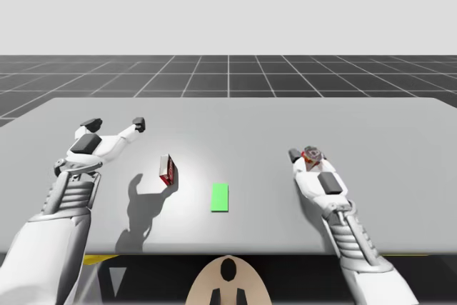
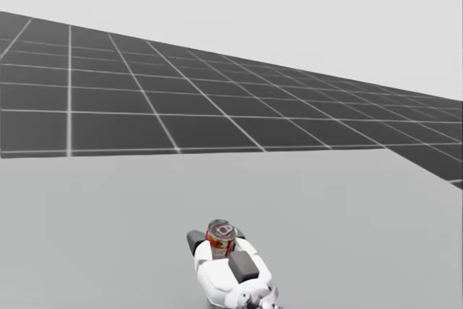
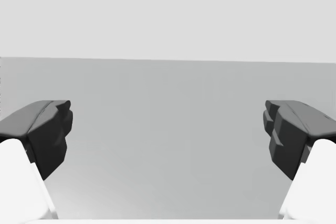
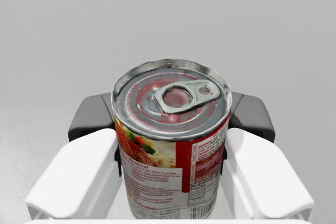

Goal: Look at the card. If it is red, pick the object on the left. If it is green, pick the object on the right.

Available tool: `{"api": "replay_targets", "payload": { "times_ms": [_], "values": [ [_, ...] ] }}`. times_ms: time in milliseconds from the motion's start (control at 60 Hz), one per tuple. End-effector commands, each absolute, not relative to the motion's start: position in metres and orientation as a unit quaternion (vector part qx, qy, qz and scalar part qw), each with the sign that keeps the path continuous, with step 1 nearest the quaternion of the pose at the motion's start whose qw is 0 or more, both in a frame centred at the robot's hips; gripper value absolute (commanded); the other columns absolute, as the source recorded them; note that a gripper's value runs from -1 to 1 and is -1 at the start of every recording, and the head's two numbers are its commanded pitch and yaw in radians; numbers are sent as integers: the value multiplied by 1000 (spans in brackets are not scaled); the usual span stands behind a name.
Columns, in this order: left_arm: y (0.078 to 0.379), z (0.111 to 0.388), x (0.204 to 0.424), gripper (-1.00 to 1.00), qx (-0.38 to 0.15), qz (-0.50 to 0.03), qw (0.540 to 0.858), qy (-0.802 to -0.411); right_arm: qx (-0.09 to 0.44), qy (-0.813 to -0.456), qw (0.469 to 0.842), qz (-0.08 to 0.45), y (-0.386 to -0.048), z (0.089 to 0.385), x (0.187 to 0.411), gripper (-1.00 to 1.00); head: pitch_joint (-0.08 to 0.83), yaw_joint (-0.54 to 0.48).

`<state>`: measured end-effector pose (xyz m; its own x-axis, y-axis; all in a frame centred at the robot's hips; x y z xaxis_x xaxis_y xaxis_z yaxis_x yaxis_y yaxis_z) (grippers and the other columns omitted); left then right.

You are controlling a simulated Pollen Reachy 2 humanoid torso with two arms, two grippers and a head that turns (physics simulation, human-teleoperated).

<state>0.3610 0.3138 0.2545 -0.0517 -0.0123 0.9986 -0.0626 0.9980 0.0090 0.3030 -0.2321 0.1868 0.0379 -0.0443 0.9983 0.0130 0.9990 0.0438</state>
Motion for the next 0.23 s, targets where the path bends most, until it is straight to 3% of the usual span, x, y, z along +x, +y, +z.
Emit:
{"api": "replay_targets", "payload": {
  "times_ms": [17, 233],
  "values": [
    [313, 253, 361, -1000, 31, 19, 689, -723, 14, -757, 654, -10, -224, 258, 307, 972, 241, -455],
    [314, 252, 362, -1000, 32, 24, 690, -723, 3, -814, 581, -2, -220, 330, 295, 1000, 235, -452]
  ]
}}
